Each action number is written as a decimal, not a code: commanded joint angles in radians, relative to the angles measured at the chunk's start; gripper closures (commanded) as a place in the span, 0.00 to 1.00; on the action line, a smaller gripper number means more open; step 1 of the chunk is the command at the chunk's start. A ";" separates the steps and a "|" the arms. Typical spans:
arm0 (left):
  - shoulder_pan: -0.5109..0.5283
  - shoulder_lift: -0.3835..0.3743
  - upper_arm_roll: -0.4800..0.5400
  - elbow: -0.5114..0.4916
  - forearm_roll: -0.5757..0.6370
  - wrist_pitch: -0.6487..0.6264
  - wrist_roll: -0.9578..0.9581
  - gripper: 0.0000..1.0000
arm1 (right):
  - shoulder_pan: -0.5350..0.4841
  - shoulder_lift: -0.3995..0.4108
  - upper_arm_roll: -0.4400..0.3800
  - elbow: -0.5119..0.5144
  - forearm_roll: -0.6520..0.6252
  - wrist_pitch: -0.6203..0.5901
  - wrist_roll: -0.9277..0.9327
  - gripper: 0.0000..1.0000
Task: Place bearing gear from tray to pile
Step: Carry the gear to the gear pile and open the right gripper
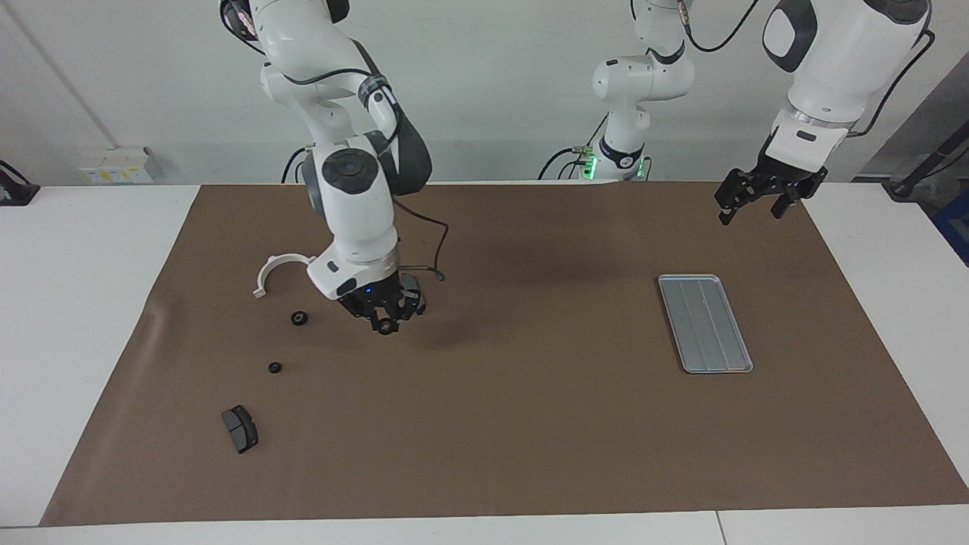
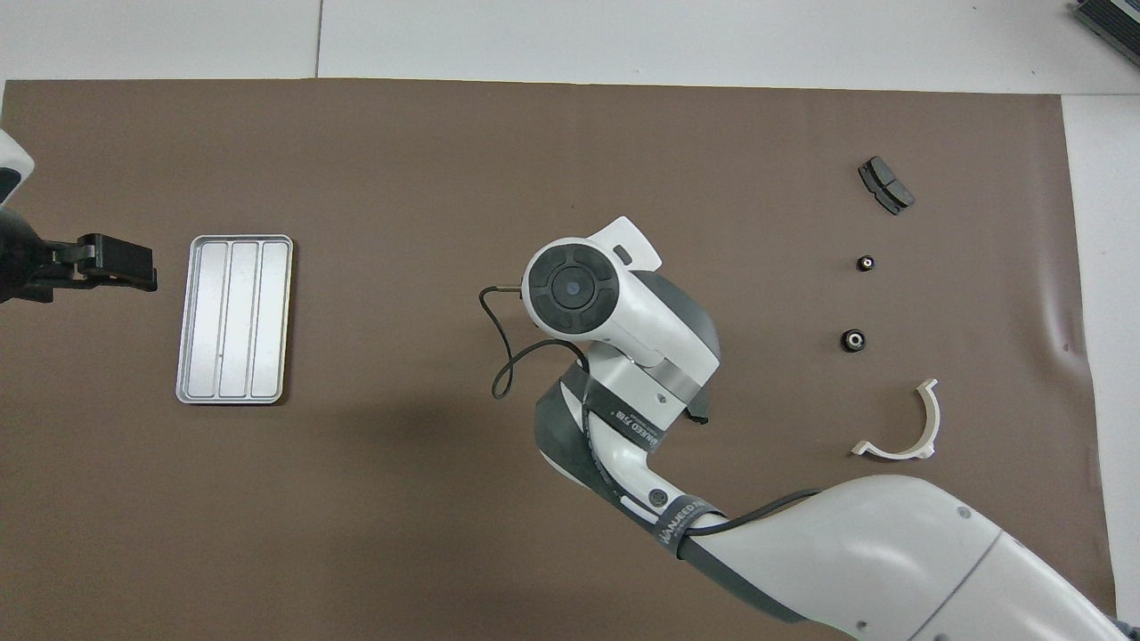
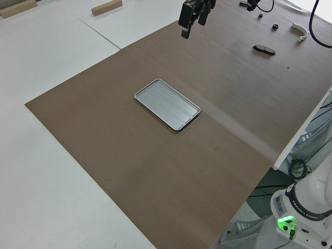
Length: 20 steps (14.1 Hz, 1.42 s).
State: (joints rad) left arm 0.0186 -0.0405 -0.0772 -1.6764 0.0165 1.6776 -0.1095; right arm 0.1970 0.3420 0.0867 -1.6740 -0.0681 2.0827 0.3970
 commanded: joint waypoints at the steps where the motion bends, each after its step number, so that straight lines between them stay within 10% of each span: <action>1: 0.003 -0.024 0.004 -0.028 -0.012 0.010 0.007 0.00 | -0.002 -0.049 -0.093 -0.175 0.099 0.144 -0.171 1.00; 11: 0.003 -0.024 0.004 -0.028 -0.012 0.010 0.007 0.00 | -0.011 0.011 -0.177 -0.320 0.113 0.368 -0.302 1.00; 12: 0.003 -0.024 0.004 -0.028 -0.012 0.010 0.007 0.00 | -0.014 0.017 -0.180 -0.320 0.113 0.372 -0.302 0.94; 15: 0.003 -0.024 0.004 -0.028 -0.012 0.010 0.007 0.00 | -0.014 0.035 -0.180 -0.317 0.113 0.388 -0.293 0.00; 20: 0.003 -0.024 0.004 -0.028 -0.012 0.010 0.007 0.00 | -0.024 -0.055 -0.188 -0.265 0.110 0.297 -0.291 0.00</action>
State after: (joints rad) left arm 0.0186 -0.0405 -0.0772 -1.6765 0.0165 1.6776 -0.1096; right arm 0.1894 0.3448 -0.0968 -1.9583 0.0176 2.4355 0.1302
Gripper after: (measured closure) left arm 0.000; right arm 0.119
